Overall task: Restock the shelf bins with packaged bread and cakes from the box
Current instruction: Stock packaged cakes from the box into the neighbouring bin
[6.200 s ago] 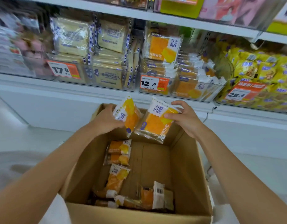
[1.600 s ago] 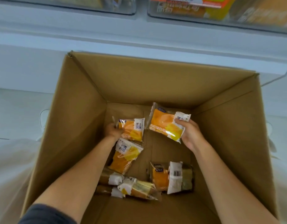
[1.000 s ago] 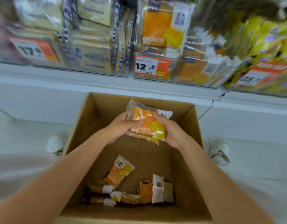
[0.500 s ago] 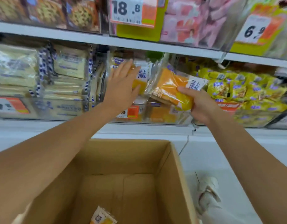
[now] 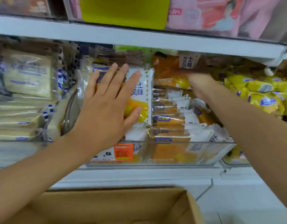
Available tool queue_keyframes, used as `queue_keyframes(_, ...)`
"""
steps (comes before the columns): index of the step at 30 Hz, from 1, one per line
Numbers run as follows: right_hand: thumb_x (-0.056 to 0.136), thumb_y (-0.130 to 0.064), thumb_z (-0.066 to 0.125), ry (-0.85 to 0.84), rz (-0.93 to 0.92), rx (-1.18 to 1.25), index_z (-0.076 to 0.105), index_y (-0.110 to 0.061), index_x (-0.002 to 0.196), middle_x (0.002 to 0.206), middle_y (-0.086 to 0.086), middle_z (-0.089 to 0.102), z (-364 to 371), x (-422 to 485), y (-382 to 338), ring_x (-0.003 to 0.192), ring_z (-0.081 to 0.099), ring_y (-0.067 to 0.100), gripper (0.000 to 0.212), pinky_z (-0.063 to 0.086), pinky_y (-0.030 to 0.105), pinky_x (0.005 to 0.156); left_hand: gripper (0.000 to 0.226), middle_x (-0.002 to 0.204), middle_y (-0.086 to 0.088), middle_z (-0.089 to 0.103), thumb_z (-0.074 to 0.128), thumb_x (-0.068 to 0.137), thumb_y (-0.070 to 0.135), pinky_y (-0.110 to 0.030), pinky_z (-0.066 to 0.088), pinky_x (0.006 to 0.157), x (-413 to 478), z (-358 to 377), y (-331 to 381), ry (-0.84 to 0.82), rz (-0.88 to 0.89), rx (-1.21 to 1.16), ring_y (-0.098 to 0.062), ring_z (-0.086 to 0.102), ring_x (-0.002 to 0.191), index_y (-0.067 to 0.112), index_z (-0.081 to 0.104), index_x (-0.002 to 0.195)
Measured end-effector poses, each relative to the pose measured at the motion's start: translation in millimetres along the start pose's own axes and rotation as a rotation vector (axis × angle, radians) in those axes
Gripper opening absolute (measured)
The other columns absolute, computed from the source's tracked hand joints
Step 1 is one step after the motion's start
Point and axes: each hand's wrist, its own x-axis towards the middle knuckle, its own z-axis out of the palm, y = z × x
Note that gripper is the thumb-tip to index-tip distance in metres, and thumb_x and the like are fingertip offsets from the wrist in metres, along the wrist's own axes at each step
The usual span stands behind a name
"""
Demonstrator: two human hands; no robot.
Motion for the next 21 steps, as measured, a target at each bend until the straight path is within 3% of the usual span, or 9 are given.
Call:
queue_keyframes(2, 0.035, -0.064, 0.090, -0.035, -0.031, -0.035, 0.040, -0.023, 0.146, 0.144, 0.003, 0.049, 13, 8, -3, 0.134, 0.044, 0.024, 0.129, 0.035, 0.038, 0.111, 0.068, 0.162, -0.009, 0.022, 0.026, 0.098, 0.056, -0.053, 0.010, 0.121, 0, 0, 0, 0.011, 0.003, 0.002, -0.026, 0.015, 0.151, 0.021, 0.021, 0.156)
queue_keyframes(3, 0.047, -0.056, 0.091, -0.051, -0.031, -0.047, 0.037, -0.021, 0.147, 0.146, 0.005, 0.048, 19, 8, -6, 0.134, 0.044, 0.025, 0.119, 0.035, 0.036, 0.111, 0.068, 0.162, -0.009, 0.023, 0.026, 0.098, 0.055, -0.053, 0.010, 0.121, 0, 0, 0, 0.018, 0.005, 0.000, -0.027, 0.016, 0.151, 0.020, 0.022, 0.156)
queue_keyframes(5, 0.065, -0.041, 0.087, -0.013, -0.043, -0.057, 0.032, -0.019, 0.149, 0.145, 0.005, 0.047, 25, 12, -9, 0.132, 0.046, 0.024, 0.102, 0.039, 0.028, 0.103, 0.067, 0.162, -0.009, 0.023, 0.027, 0.098, 0.054, -0.053, 0.011, 0.121, 0, 0, 1, 0.025, 0.008, -0.004, -0.027, 0.016, 0.151, 0.020, 0.022, 0.156)
queue_keyframes(8, 0.081, -0.033, 0.075, 0.023, -0.055, -0.097, 0.013, -0.018, 0.155, 0.157, 0.006, 0.029, 29, 29, -4, 0.133, 0.039, 0.020, 0.098, 0.038, 0.018, 0.088, 0.067, 0.162, -0.009, 0.023, 0.026, 0.099, 0.054, -0.052, 0.010, 0.121, 0, 0, 1, 0.035, 0.003, 0.004, -0.026, 0.016, 0.151, 0.019, 0.022, 0.156)
queue_keyframes(10, 0.086, -0.033, 0.070, 0.041, -0.056, -0.090, 0.009, -0.016, 0.155, 0.157, 0.006, 0.027, 31, 30, -3, 0.134, 0.039, 0.020, 0.094, 0.039, 0.019, 0.087, 0.067, 0.161, -0.010, 0.024, 0.026, 0.099, 0.054, -0.052, 0.010, 0.121, 0, 0, 1, 0.041, 0.002, 0.007, -0.026, 0.017, 0.151, 0.019, 0.022, 0.156)
queue_keyframes(13, 0.090, -0.041, 0.064, 0.144, -0.106, -0.159, 0.014, -0.014, 0.154, 0.157, 0.006, 0.028, 35, 26, -6, 0.140, 0.035, 0.024, 0.086, 0.033, 0.019, 0.095, 0.067, 0.161, -0.010, 0.025, 0.027, 0.098, 0.053, -0.052, 0.010, 0.121, 0, -1, 2, 0.038, -0.001, 0.010, -0.027, 0.018, 0.150, 0.018, 0.024, 0.155)
queue_keyframes(15, 0.089, -0.040, 0.065, 0.163, -0.149, -0.222, 0.006, -0.012, 0.156, 0.162, 0.006, 0.017, 38, 21, -7, 0.147, 0.022, 0.023, 0.093, 0.025, 0.019, 0.107, 0.067, 0.161, -0.010, 0.026, 0.028, 0.098, 0.053, -0.052, 0.011, 0.121, 0, -2, 3, 0.034, -0.003, 0.011, -0.028, 0.019, 0.150, 0.019, 0.024, 0.155)
queue_keyframes(18, 0.088, -0.038, 0.065, 0.194, -0.253, -0.381, -0.003, -0.011, 0.156, 0.164, 0.010, 0.001, 36, 15, -7, 0.151, 0.003, 0.026, 0.100, 0.011, 0.033, 0.121, 0.067, 0.160, -0.011, 0.028, 0.031, 0.097, 0.052, -0.053, 0.013, 0.120, -1, -2, 3, 0.042, -0.002, 0.014, -0.028, 0.021, 0.150, 0.019, 0.026, 0.155)
queue_keyframes(21, 0.083, -0.048, 0.067, 0.176, -0.396, -0.639, 0.005, -0.018, 0.156, 0.163, 0.011, -0.001, 29, 5, -5, 0.151, -0.003, 0.029, 0.100, 0.006, 0.038, 0.123, 0.066, 0.160, -0.011, 0.028, 0.031, 0.097, 0.052, -0.053, 0.014, 0.120, -1, -2, 3, 0.051, -0.003, 0.016, -0.029, 0.022, 0.149, 0.019, 0.027, 0.155)
